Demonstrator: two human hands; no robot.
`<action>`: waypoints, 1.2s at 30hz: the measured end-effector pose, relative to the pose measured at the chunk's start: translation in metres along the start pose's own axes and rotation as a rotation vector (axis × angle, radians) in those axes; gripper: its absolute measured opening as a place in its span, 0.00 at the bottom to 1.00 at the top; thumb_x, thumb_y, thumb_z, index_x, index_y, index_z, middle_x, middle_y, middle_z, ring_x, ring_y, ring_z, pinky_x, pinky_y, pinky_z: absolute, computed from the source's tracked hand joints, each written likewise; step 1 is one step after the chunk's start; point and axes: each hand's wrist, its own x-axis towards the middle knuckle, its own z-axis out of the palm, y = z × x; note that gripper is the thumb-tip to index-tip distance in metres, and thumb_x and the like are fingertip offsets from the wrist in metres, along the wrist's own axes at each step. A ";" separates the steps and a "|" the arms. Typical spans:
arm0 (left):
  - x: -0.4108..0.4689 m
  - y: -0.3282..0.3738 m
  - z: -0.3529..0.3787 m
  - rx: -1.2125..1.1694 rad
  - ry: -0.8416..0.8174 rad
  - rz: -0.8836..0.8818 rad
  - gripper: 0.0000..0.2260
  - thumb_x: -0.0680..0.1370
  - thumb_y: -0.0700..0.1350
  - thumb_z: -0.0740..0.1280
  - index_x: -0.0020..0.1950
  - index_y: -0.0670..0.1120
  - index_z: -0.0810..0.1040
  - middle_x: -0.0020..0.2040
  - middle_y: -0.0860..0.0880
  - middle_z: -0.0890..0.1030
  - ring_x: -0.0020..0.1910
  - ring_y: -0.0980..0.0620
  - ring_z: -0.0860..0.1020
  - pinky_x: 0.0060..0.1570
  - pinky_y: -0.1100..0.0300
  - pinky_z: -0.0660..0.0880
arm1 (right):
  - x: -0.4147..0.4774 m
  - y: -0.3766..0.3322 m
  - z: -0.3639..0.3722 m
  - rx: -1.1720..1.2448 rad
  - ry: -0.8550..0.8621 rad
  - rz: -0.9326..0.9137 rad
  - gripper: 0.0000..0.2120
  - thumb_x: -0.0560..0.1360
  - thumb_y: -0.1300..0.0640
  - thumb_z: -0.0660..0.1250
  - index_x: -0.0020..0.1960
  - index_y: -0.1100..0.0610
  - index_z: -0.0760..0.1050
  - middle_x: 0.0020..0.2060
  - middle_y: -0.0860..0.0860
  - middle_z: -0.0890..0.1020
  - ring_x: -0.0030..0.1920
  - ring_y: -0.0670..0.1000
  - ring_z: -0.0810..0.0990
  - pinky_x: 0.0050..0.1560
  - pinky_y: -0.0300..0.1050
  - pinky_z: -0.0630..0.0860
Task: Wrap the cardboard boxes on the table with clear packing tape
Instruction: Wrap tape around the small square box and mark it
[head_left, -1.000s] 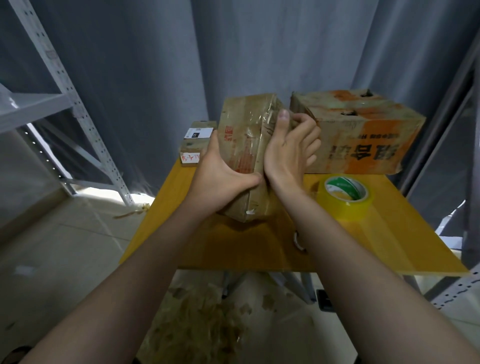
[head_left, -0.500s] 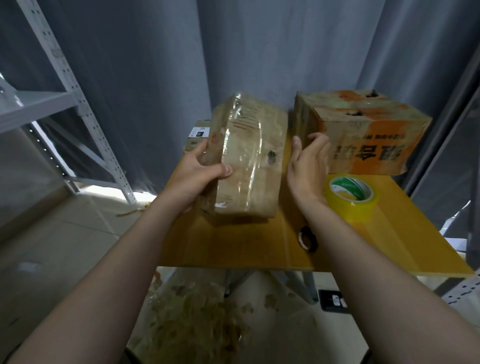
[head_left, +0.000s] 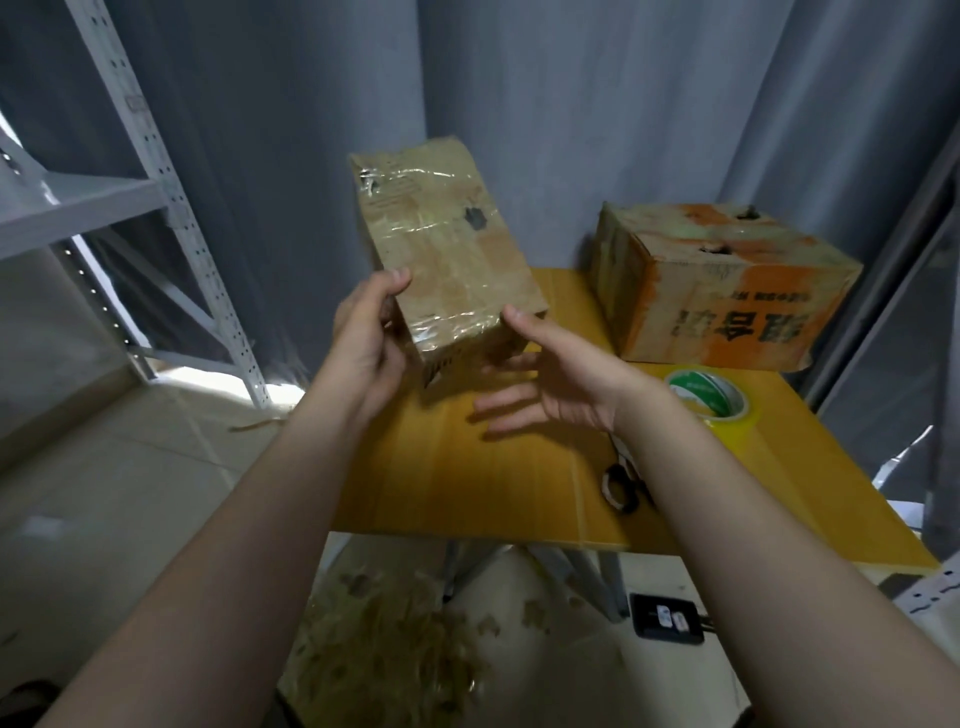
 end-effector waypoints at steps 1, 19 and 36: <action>0.001 -0.002 0.005 0.005 -0.017 -0.008 0.37 0.64 0.49 0.78 0.70 0.38 0.77 0.65 0.36 0.81 0.63 0.37 0.81 0.61 0.40 0.80 | 0.001 -0.001 0.004 0.073 0.030 -0.043 0.29 0.76 0.43 0.72 0.72 0.48 0.65 0.70 0.64 0.71 0.57 0.73 0.83 0.62 0.76 0.74; 0.072 -0.070 0.115 0.617 -0.279 -0.251 0.09 0.83 0.45 0.66 0.63 0.53 0.77 0.58 0.48 0.84 0.58 0.46 0.82 0.62 0.41 0.80 | 0.088 -0.043 -0.060 0.445 0.805 -0.177 0.14 0.83 0.54 0.66 0.67 0.55 0.76 0.54 0.55 0.81 0.46 0.56 0.80 0.54 0.55 0.83; 0.044 -0.081 0.207 1.057 -0.242 0.087 0.08 0.80 0.43 0.63 0.47 0.53 0.79 0.47 0.45 0.80 0.48 0.44 0.80 0.50 0.53 0.76 | -0.039 -0.078 -0.177 -0.331 1.412 -0.476 0.12 0.79 0.50 0.62 0.60 0.52 0.76 0.60 0.52 0.79 0.62 0.57 0.76 0.63 0.50 0.73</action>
